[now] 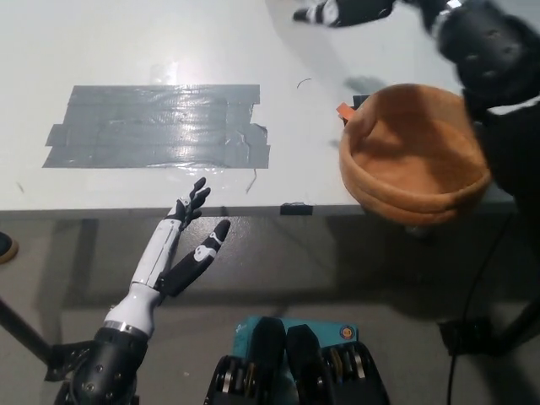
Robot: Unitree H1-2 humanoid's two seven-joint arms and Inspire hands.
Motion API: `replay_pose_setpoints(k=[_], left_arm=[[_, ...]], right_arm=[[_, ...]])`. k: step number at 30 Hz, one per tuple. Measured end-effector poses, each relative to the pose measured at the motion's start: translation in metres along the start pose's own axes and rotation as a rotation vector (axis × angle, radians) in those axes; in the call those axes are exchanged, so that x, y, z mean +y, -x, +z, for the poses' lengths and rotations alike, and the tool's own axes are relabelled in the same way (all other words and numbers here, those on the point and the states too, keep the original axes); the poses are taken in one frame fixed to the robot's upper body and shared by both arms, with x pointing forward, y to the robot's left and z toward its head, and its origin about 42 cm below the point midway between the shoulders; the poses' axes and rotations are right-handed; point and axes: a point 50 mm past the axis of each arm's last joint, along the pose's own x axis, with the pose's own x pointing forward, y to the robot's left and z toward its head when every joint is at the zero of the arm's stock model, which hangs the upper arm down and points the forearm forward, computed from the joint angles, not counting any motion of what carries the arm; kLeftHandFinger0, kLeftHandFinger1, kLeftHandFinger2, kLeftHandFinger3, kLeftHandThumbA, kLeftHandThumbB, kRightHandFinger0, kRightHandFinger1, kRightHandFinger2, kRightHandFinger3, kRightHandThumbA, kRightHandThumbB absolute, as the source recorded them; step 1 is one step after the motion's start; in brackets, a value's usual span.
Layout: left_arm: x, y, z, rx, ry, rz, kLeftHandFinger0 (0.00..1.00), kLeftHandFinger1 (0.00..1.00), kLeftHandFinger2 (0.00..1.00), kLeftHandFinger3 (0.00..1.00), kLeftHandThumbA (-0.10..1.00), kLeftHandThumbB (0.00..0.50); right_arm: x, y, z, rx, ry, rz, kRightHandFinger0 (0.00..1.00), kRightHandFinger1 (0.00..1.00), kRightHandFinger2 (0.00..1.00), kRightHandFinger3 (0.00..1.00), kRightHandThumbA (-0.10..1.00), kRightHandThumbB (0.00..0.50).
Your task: An emotional support dumpling is kept in a soft plate infront in the middle of the desk infront of the robot. The robot extends its right arm to pick up the dumpling and hands it to a person
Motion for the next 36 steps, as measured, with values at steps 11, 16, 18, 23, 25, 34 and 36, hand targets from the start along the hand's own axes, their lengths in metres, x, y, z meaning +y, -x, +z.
replay_pose_setpoints(k=[11,16,18,23,25,34,36], left_arm=[[-0.001,0.000,-0.002,0.008,-0.001,-0.002,1.00,1.00,1.00,1.00,0.79,0.004],[-0.001,0.000,-0.003,0.011,0.000,-0.004,1.00,1.00,1.00,1.00,0.77,0.002],[-0.002,0.001,-0.003,0.012,-0.001,-0.005,1.00,1.00,1.00,1.00,0.76,0.002],[-0.006,0.006,-0.008,0.030,0.007,-0.011,1.00,1.00,1.00,1.00,0.75,0.020],[-0.008,0.008,-0.010,0.036,0.011,-0.012,1.00,1.00,1.00,1.00,0.76,0.022],[-0.008,0.016,-0.019,0.067,0.009,-0.016,1.00,1.00,1.00,1.00,0.75,0.019],[-0.009,0.018,-0.019,0.070,0.010,-0.017,1.00,1.00,1.00,1.00,0.74,0.017]], right_arm=[[0.045,0.111,-0.016,-0.047,-0.163,-0.040,1.00,1.00,1.00,1.00,1.00,0.419],[0.077,0.176,-0.018,-0.037,-0.274,-0.047,1.00,1.00,1.00,1.00,1.00,0.453],[0.093,0.209,-0.016,-0.024,-0.345,-0.047,1.00,1.00,1.00,1.00,1.00,0.460],[0.140,0.217,-0.057,0.101,-0.493,0.016,1.00,1.00,1.00,1.00,1.00,0.500],[0.156,0.216,-0.077,0.155,-0.532,0.041,1.00,1.00,1.00,1.00,1.00,0.500],[0.228,0.220,-0.144,0.358,-0.683,0.133,1.00,1.00,1.00,1.00,1.00,0.500],[0.236,0.222,-0.151,0.376,-0.704,0.141,1.00,1.00,1.00,1.00,1.00,0.500]])
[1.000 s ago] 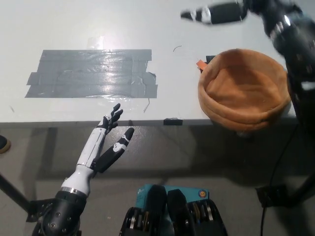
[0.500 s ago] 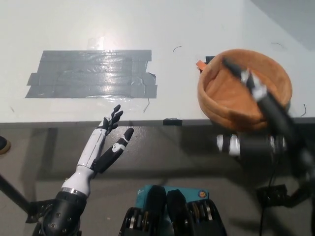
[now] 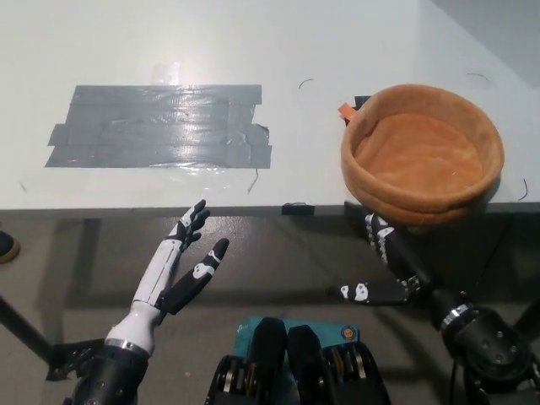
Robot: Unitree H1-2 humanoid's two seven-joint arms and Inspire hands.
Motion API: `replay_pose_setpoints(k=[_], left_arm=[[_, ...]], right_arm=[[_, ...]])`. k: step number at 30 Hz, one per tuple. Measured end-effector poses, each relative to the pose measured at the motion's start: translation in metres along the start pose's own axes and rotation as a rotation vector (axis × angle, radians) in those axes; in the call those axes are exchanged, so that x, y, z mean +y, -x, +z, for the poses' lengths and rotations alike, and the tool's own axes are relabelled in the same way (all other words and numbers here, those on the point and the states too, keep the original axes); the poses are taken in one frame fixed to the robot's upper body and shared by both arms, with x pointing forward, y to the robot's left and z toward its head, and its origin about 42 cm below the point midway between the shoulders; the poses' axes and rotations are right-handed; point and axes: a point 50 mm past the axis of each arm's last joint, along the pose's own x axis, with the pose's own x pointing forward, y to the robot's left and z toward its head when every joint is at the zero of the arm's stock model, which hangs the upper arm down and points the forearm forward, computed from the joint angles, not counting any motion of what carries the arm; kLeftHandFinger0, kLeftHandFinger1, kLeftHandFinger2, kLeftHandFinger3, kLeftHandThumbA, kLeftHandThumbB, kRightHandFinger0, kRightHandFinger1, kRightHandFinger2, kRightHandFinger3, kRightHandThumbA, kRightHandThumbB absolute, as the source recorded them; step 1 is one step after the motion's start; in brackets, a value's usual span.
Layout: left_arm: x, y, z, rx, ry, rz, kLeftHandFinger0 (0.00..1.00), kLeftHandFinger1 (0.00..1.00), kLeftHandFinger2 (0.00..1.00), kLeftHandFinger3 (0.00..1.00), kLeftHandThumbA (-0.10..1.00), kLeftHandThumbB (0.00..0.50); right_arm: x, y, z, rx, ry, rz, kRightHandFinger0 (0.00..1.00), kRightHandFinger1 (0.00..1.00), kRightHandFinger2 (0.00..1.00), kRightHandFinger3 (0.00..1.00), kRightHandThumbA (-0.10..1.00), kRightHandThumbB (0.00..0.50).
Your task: An emotional support dumpling is kept in a soft plate infront in the middle of the desk infront of the robot. The robot extends its right arm to pick up the dumpling and hands it to a person
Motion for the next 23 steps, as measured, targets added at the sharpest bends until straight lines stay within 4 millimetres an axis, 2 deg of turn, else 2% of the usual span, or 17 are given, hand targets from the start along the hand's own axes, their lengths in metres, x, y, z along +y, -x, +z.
replay_pose_setpoints(k=[6,23], left_arm=[[0.000,0.002,-0.002,0.005,0.000,-0.002,1.00,1.00,1.00,1.00,0.74,0.018],[-0.002,0.003,-0.002,0.005,-0.004,-0.008,1.00,1.00,1.00,1.00,0.75,0.030]], right_arm=[[0.001,0.000,-0.017,0.018,-0.012,0.005,1.00,1.00,1.00,1.00,1.00,0.500],[0.000,0.001,-0.014,-0.015,-0.013,0.001,1.00,1.00,1.00,1.00,1.00,0.500]])
